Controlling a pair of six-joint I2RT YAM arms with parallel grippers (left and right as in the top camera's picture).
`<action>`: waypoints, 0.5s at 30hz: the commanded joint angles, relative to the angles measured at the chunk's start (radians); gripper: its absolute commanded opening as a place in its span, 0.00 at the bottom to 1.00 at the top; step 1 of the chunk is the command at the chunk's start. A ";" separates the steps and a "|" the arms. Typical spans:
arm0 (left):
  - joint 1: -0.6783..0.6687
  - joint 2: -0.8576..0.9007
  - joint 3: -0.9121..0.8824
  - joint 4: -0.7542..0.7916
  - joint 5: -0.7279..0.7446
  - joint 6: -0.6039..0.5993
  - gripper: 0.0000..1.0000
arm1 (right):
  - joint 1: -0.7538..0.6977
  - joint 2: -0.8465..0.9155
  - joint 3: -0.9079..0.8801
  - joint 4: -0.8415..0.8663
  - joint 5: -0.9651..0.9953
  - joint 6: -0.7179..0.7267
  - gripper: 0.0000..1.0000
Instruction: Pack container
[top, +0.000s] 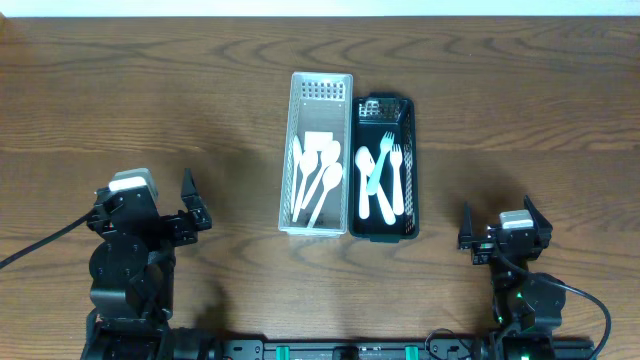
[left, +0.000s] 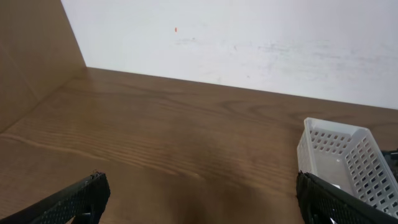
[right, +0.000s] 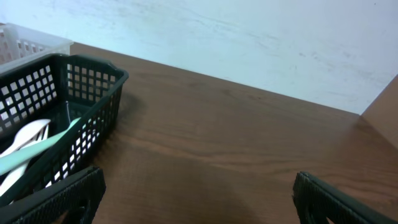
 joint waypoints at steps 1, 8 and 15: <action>-0.004 0.001 0.001 0.000 -0.001 0.003 0.98 | -0.008 -0.008 -0.001 -0.005 0.003 -0.010 0.99; -0.004 0.001 0.001 0.000 -0.001 0.003 0.98 | -0.008 -0.008 -0.001 -0.005 0.003 -0.010 0.99; -0.002 0.000 0.001 -0.002 -0.033 0.051 0.98 | -0.008 -0.008 -0.001 -0.005 0.003 -0.010 0.99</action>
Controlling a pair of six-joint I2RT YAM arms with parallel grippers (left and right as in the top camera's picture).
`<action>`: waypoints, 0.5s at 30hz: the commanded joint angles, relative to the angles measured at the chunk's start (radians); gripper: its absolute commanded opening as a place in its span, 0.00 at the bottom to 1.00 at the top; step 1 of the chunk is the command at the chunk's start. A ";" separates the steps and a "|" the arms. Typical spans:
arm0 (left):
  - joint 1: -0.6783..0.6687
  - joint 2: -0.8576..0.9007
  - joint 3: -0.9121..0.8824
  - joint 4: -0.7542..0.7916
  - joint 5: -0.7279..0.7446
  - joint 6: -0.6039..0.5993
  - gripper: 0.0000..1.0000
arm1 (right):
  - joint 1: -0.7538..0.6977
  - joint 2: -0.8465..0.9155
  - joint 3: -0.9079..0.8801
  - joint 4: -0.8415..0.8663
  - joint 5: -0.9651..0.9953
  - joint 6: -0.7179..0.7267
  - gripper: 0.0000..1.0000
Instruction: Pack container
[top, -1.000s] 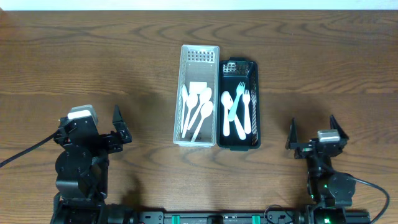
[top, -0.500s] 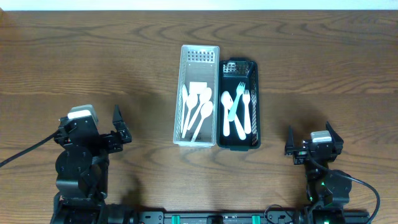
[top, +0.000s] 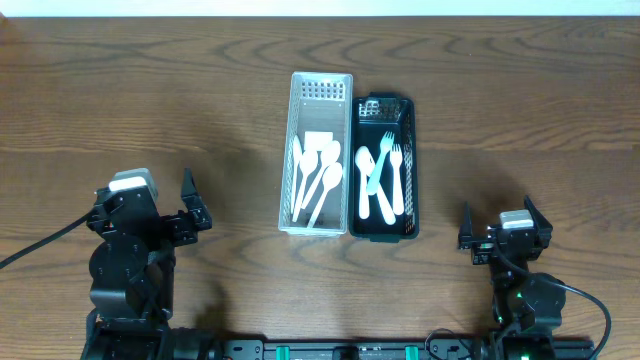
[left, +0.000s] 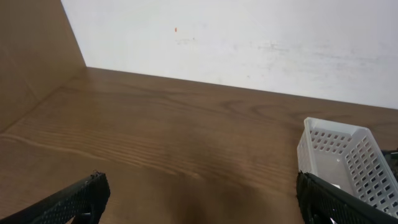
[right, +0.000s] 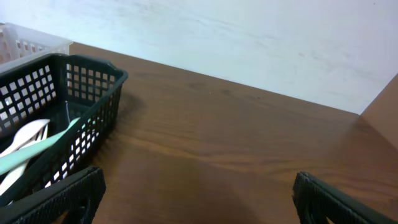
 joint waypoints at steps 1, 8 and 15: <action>0.002 0.000 0.001 -0.003 -0.046 0.058 0.98 | -0.008 -0.008 -0.001 -0.005 0.002 -0.009 0.99; 0.033 -0.148 -0.026 -0.127 0.109 0.046 0.98 | -0.008 -0.008 -0.001 -0.005 0.002 -0.009 0.99; 0.078 -0.407 -0.252 -0.059 0.109 0.050 0.98 | -0.008 -0.008 -0.001 -0.005 0.002 -0.009 0.99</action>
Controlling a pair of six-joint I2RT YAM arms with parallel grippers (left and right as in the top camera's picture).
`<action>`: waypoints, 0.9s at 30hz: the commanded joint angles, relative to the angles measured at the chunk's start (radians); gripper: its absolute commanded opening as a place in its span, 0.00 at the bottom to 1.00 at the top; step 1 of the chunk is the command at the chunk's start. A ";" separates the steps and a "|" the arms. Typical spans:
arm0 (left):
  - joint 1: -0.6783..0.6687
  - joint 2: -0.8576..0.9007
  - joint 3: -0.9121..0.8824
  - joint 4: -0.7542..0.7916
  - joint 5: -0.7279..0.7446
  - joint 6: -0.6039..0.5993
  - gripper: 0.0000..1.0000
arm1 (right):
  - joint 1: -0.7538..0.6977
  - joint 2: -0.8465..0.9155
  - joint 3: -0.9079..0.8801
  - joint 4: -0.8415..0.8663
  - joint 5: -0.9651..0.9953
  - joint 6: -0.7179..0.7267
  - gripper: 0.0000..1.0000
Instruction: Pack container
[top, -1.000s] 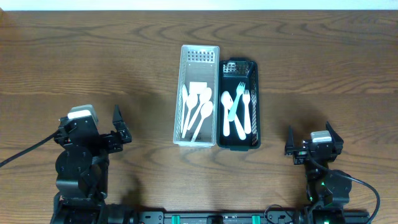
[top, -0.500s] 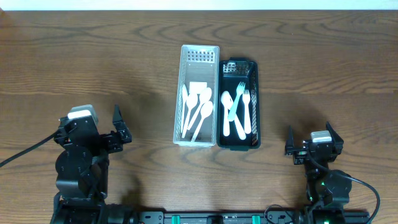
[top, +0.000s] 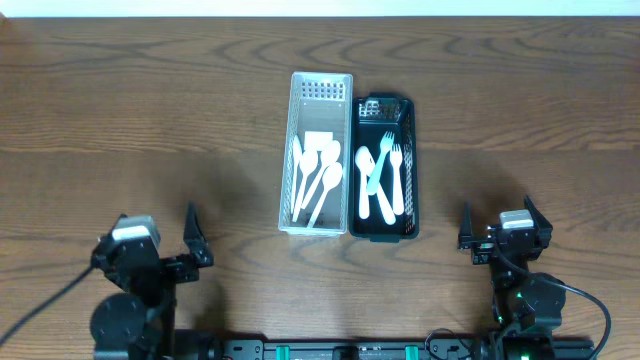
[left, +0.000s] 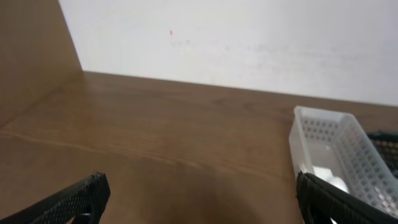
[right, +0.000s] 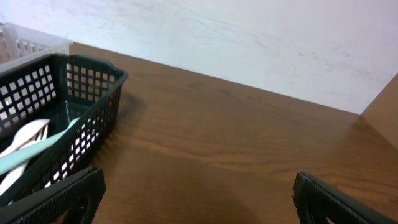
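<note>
A white basket (top: 318, 100) with several white spoons (top: 318, 180) stands mid-table, touching a dark green basket (top: 384, 234) that holds white forks and spoons (top: 382, 180). My left gripper (top: 160, 255) is open near the front left edge, nothing between its fingers; the white basket (left: 336, 149) shows at the right of its wrist view. My right gripper (top: 497, 232) is open at the front right, empty, with the green basket (right: 56, 118) to its left.
Bare wooden tabletop (top: 150, 100) surrounds the two baskets. A white wall (left: 236, 37) runs behind the table's far edge, and a brown panel (left: 31, 56) stands at the left side.
My left arm has drawn back toward the front edge of the table; its gripper stays open. The right arm and both baskets have not moved.
Both grippers stood open and empty at the front of the table, the cutlery lying in the two baskets, with nothing changing between the first two moments. Now the left arm sits lower, nearer the front edge.
</note>
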 joint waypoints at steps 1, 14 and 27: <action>0.029 -0.084 -0.115 0.056 0.021 0.021 0.98 | -0.008 -0.008 -0.001 -0.005 0.001 -0.009 0.99; 0.042 -0.128 -0.486 0.526 0.029 0.163 0.98 | -0.008 -0.008 -0.001 -0.005 0.001 -0.009 0.99; 0.042 -0.126 -0.533 0.445 0.096 0.163 0.98 | -0.008 -0.008 -0.001 -0.005 0.001 -0.009 0.99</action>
